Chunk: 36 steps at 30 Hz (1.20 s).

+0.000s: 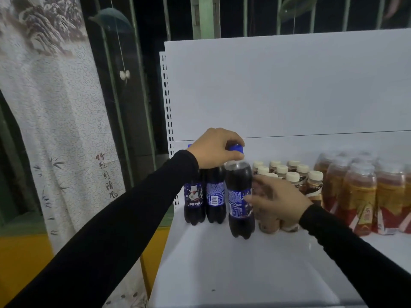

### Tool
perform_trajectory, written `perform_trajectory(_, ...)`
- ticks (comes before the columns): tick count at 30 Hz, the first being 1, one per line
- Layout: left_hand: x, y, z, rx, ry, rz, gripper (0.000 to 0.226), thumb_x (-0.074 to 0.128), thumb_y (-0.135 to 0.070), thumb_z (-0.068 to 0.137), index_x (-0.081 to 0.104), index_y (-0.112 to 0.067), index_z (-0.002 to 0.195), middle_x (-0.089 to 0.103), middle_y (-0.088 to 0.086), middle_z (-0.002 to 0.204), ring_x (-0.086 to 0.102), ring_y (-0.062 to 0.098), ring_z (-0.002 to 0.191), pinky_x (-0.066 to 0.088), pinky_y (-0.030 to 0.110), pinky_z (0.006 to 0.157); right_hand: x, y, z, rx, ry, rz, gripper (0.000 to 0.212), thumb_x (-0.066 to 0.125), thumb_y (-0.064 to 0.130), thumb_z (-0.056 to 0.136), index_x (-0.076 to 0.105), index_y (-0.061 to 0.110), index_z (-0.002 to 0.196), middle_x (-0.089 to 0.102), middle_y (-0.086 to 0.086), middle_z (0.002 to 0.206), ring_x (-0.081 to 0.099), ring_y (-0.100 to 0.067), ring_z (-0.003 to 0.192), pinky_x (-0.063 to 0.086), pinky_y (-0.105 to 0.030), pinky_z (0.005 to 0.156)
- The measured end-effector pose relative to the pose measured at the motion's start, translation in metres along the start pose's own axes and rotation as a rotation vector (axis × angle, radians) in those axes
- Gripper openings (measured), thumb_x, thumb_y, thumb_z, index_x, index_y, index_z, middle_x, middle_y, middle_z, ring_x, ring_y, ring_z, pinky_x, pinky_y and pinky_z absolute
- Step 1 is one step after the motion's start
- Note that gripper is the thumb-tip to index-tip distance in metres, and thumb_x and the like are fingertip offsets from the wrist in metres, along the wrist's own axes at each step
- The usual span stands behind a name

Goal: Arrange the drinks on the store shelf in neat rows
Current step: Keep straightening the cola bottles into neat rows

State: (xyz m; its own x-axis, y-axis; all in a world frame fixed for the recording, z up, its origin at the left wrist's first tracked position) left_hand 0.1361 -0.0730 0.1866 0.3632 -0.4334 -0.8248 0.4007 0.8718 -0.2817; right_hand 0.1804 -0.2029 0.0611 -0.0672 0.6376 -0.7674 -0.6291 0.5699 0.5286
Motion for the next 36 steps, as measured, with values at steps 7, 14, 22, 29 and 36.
perform_trajectory(7,0.009,0.017,0.046,-0.05,-0.002,0.07,0.032,0.075,-0.027,0.086,0.071,-0.015,0.115,0.071,0.001,0.112,0.064,0.014,0.099,0.049,0.025,0.09,-0.055,0.001,0.026,-0.072,-0.182,-0.245,0.058,0.055,0.051,0.093,0.048,0.019,0.141,0.057,-0.002,0.132,0.055,-0.015,0.116,0.042,-0.028,0.1)
perform_trajectory(14,0.036,0.035,0.087,-0.065,0.06,0.184,0.03,0.074,-0.026,0.086,0.071,-0.012,0.112,0.068,0.004,0.112,0.06,0.017,0.098,0.045,0.025,0.084,-0.033,-0.022,0.064,0.04,0.034,-0.398,0.071,0.038,0.059,0.097,0.025,0.018,0.154,0.03,-0.006,0.158,0.039,-0.022,0.137,0.032,-0.034,0.11)
perform_trajectory(22,0.058,0.066,0.107,-0.109,0.115,0.276,0.029,0.073,-0.025,0.086,0.071,-0.011,0.112,0.066,0.005,0.115,0.055,0.017,0.092,0.045,0.028,0.08,-0.011,-0.044,0.074,0.105,0.226,-0.508,0.088,0.036,0.073,0.09,0.021,0.014,0.154,0.028,-0.008,0.158,0.031,-0.025,0.143,0.029,-0.037,0.113)
perform_trajectory(29,0.063,0.084,0.114,-0.17,0.105,0.297,0.023,0.07,-0.02,0.086,0.07,-0.01,0.107,0.066,0.006,0.108,0.057,0.019,0.085,0.046,0.026,0.072,-0.008,-0.045,0.076,0.118,0.214,-0.572,0.082,0.036,0.077,0.087,0.039,0.016,0.143,0.044,-0.006,0.148,0.045,-0.025,0.131,0.04,-0.042,0.106)
perform_trajectory(36,0.066,0.085,0.12,-0.202,0.094,0.326,0.02,0.068,-0.014,0.087,0.071,-0.007,0.105,0.068,0.009,0.11,0.057,0.021,0.087,0.043,0.026,0.071,-0.008,-0.045,0.076,0.113,0.211,-0.59,0.081,0.036,0.076,0.088,0.037,0.018,0.144,0.043,-0.006,0.148,0.046,-0.025,0.131,0.041,-0.042,0.106)
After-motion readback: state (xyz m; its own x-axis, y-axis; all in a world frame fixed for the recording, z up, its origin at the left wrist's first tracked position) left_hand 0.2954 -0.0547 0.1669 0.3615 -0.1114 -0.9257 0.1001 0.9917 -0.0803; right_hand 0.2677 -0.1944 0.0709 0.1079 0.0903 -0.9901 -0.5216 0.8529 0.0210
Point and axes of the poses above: each hand's wrist, its own z-axis towards the middle knuckle, its own x-axis out of the palm, y = z × x, the point moved 9 cm from there along z, towards the middle knuckle
